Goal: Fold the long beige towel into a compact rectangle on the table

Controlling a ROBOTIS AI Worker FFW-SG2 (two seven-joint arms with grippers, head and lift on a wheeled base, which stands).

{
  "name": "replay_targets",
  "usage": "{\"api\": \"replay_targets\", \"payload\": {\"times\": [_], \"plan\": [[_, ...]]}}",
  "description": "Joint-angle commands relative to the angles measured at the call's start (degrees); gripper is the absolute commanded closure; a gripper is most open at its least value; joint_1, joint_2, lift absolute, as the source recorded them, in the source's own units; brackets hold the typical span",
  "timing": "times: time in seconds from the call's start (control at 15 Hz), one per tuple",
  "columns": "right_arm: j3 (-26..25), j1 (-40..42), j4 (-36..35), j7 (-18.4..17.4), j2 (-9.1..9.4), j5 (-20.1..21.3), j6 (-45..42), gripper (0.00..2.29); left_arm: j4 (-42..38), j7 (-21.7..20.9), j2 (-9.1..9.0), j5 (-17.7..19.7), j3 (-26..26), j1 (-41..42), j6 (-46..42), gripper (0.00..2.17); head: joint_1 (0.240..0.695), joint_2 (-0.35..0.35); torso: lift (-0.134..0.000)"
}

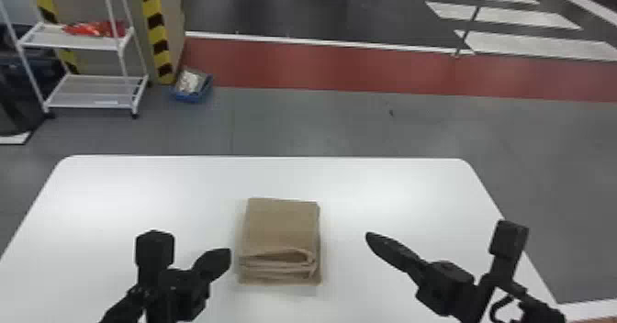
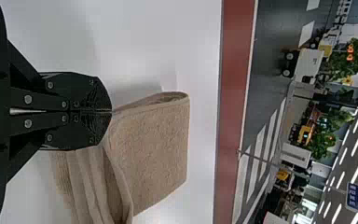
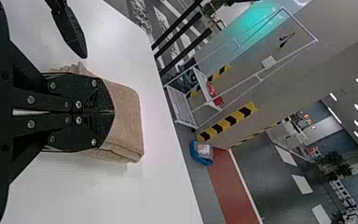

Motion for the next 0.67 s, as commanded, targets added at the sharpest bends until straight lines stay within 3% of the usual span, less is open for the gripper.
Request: {"api": "replay_targets", "payload": {"times": [0.0,0.33,0.6], "plan": [[-1.1,-0.08,0.13,0.03,0.0,-0.22,-0.04,1.59,5.87,0.44,-1.39,-2.3,-0.43,-1.73,-5.54,2.07,0.695,-0.145,0.0],[-2.41,-0.26,-0.05,0.56,-0.08,-0.66,0.48,1.59,7.19,0.35,-1.48,-1.42,-2.27,-0.67,-6.42,2.07,0.695,-0.169,0.0],[-2.5,-0.26,-0.05,0.82,-0.08,-0.75,0.48,1.59,1.65,-0.27,-1.39,0.33,-3.59,3.19,-5.71,2.07,0.695,-0.202,0.0]]}}
